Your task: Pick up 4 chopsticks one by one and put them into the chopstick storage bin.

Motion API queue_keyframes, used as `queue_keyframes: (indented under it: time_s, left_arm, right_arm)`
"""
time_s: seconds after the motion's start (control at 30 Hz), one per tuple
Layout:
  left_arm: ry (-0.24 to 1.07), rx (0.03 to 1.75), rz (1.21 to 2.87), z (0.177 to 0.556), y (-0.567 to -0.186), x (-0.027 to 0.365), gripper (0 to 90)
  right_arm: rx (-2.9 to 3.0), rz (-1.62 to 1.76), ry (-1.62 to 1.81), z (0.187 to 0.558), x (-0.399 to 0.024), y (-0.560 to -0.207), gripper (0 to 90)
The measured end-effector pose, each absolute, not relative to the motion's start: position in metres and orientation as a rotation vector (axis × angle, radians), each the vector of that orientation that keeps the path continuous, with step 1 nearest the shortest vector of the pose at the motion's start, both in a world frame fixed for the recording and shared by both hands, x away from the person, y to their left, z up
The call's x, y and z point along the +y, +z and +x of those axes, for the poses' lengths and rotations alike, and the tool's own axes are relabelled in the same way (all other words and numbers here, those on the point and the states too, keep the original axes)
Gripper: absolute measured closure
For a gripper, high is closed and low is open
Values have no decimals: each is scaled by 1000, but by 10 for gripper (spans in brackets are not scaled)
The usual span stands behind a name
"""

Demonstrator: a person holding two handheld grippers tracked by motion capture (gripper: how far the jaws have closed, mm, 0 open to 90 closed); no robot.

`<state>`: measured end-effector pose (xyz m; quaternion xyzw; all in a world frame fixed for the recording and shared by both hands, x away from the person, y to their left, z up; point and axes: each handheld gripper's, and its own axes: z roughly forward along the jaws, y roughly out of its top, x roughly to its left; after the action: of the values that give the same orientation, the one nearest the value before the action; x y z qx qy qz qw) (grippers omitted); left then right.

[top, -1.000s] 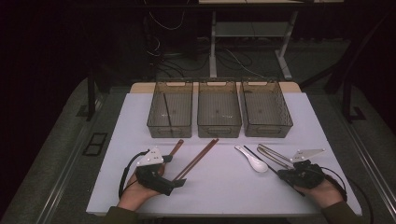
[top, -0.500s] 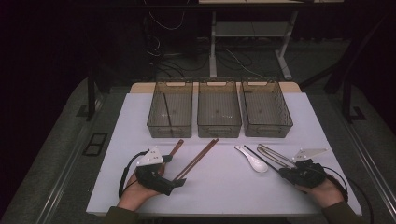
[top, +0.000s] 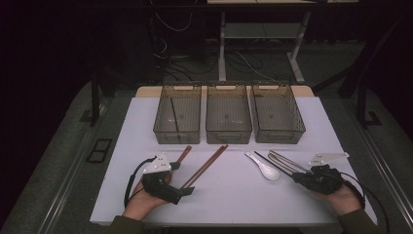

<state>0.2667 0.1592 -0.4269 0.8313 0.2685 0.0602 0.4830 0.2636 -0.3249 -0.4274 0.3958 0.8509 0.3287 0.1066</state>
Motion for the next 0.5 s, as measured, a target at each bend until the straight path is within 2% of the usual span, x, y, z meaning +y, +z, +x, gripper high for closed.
queue_keyframes:
  time_s: [0.5]
  left_arm:
    - [150, 657, 2025, 267, -427, 160, 3]
  right_arm:
    - [2466, 1140, 1031, 265, -329, -410, 856]
